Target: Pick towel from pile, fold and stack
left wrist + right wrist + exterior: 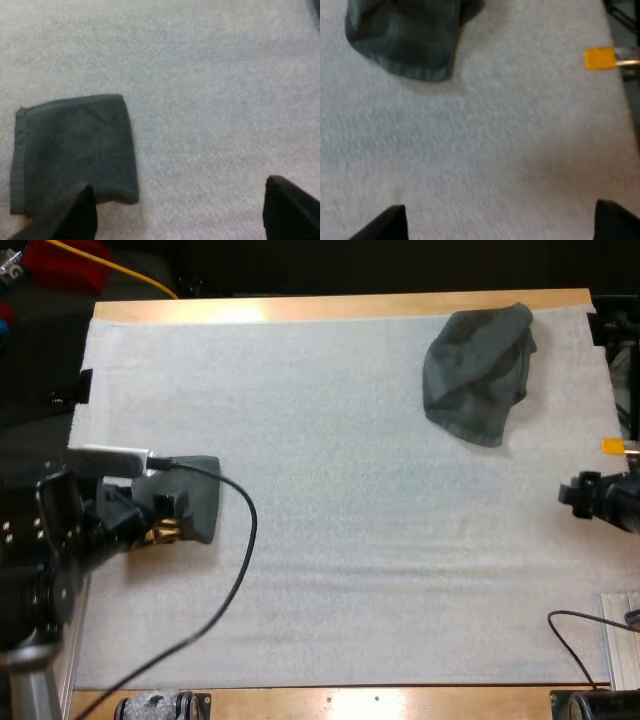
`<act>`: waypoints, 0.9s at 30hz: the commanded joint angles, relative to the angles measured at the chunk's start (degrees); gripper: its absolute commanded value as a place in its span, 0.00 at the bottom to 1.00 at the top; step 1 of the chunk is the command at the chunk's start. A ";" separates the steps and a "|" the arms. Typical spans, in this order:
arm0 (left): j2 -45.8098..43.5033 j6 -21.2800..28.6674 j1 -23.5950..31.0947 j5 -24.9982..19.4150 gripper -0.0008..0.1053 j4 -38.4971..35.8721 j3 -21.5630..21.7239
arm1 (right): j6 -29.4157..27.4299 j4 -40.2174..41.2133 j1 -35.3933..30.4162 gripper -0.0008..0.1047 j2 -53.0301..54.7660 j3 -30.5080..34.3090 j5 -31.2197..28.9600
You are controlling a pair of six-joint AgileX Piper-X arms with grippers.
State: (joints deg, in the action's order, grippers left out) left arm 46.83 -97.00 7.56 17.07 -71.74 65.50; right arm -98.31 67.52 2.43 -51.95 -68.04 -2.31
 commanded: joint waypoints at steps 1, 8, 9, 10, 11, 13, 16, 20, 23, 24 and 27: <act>-1.00 -0.74 0.00 0.23 0.63 -0.41 0.38 | -0.88 1.49 -0.14 0.68 1.27 -0.30 -0.48; -7.53 -0.64 -3.07 0.23 0.63 -2.96 0.38 | -0.98 3.54 -0.14 0.68 6.89 0.27 -0.48; -8.03 -0.57 -3.39 0.23 0.63 -3.23 0.38 | -0.98 3.54 -0.14 0.68 7.67 0.61 -0.48; -9.28 -0.59 -3.86 0.00 0.63 -3.88 0.38 | -0.98 3.68 -0.14 0.68 9.17 1.39 -0.48; -10.49 -0.49 -4.14 -0.38 0.63 -4.28 0.38 | -0.98 4.03 -0.14 0.68 10.58 2.15 -0.48; -12.73 -0.52 -4.53 -1.19 0.63 -4.65 0.38 | -0.98 4.88 -0.14 0.68 13.17 3.58 -0.48; -16.80 -0.52 -4.54 -1.48 0.63 -4.65 0.38 | -0.98 5.90 -0.14 0.68 17.80 6.21 -0.48; -21.71 -0.52 -4.54 -1.60 0.63 -4.65 0.38 | -0.98 7.22 -0.14 0.68 25.28 9.68 -0.48; -25.17 -0.41 -4.54 -2.08 0.63 -4.65 0.28 | -0.98 7.78 -0.14 0.68 30.54 11.33 -0.48; -25.73 -0.38 -4.54 -2.12 0.63 -4.65 0.20 | -0.98 7.78 -0.14 0.68 31.74 11.63 -0.48; -28.98 0.51 -4.54 -2.10 0.63 -5.64 -0.20 | -0.98 7.91 -0.14 0.68 36.75 12.35 -0.48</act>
State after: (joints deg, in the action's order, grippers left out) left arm 18.00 -96.41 3.23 15.52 -77.26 65.34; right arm -98.49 75.24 2.43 -15.70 -55.52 -2.64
